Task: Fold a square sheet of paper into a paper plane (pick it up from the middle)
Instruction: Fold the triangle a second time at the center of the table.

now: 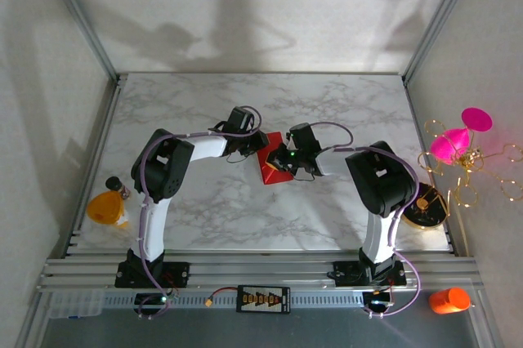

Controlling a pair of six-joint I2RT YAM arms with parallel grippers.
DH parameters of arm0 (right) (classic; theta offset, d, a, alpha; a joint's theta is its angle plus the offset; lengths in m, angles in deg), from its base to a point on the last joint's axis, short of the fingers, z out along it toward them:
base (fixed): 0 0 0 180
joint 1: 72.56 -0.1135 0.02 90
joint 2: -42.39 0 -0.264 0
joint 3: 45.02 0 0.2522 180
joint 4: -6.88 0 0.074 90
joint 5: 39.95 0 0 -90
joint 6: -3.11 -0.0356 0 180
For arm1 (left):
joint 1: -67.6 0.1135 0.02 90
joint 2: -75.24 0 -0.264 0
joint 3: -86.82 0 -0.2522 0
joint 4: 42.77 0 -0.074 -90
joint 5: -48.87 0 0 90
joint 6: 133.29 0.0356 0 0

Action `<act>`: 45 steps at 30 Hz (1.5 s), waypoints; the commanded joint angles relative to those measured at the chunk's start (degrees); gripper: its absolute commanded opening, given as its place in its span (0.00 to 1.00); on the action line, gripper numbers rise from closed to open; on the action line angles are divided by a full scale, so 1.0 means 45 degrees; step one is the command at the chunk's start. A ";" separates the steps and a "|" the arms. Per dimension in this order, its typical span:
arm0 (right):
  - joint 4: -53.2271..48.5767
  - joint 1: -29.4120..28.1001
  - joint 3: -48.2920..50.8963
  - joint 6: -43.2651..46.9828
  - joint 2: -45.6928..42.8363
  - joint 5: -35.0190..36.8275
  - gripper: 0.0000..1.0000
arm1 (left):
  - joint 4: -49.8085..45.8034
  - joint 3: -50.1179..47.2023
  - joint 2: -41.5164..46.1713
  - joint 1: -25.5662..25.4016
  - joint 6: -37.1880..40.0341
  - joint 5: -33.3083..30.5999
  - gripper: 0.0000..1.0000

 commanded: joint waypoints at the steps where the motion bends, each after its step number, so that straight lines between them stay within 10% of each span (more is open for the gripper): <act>1: 0.0013 -0.0143 -0.0364 -0.0059 0.0380 0.0268 0.00 | -0.0720 -0.0362 -0.0475 0.0023 -0.0047 -0.0299 0.19; 45: -0.0513 -0.0184 -0.0549 0.0214 0.0843 0.0369 0.01 | -0.0735 -0.0367 -0.0368 -0.0002 -0.0188 -0.0257 0.20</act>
